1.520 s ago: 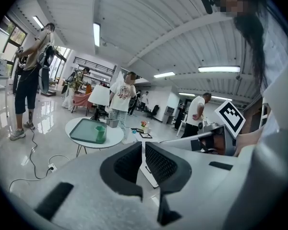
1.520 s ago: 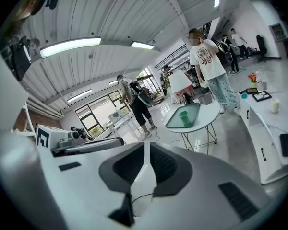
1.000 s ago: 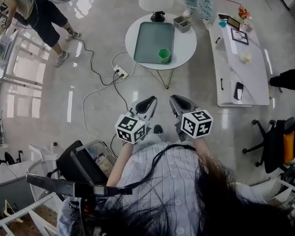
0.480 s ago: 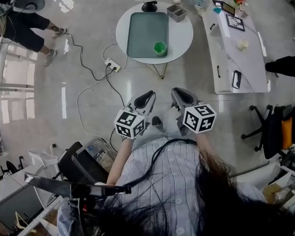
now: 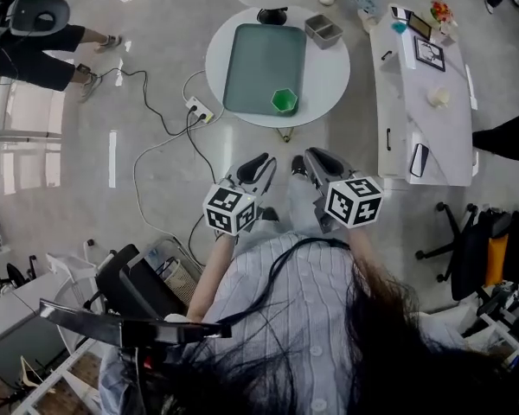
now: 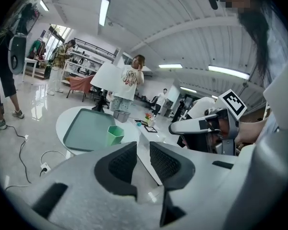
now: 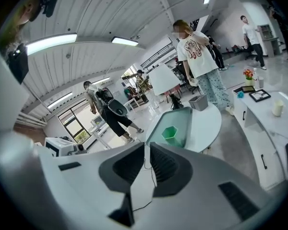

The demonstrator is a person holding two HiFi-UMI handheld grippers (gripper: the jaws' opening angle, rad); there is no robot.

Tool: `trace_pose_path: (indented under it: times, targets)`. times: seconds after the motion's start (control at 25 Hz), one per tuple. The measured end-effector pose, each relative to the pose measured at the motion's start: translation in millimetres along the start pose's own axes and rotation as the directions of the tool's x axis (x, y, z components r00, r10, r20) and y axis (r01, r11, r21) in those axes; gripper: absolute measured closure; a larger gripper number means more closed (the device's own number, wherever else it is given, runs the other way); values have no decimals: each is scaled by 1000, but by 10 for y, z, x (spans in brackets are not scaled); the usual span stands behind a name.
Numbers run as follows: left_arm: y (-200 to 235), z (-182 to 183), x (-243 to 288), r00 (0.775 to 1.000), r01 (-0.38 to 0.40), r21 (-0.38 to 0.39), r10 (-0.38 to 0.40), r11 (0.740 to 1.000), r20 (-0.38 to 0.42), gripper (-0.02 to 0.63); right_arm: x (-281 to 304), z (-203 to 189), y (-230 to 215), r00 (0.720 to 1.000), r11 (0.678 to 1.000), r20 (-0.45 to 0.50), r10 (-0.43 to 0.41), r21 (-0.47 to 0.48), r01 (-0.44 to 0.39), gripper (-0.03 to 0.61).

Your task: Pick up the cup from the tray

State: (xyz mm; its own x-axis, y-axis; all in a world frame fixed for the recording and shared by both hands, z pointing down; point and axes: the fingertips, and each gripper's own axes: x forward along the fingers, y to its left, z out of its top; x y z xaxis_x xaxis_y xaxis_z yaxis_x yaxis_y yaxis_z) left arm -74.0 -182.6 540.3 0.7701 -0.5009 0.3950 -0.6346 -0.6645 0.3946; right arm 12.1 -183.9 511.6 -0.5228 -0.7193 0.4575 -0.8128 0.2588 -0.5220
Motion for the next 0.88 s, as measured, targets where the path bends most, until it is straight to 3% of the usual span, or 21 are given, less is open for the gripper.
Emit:
trace_pose_path:
  times: [0.12,0.64,0.88]
  targets:
    - [105,53,202,1000,-17,-19,17,1000,-14,485,111,207,-116,1000,1000,-11,27,-8,-27,526]
    - [486,-110,1120,991,-99,-61,93,993,-98,395,420,411,-626,986,996,-139,89,1,-89,526]
    - [794,-164,1332,973,-204,-30,200,978,-113,340,580,463,-698,976,992,-179,125,7,-125,526]
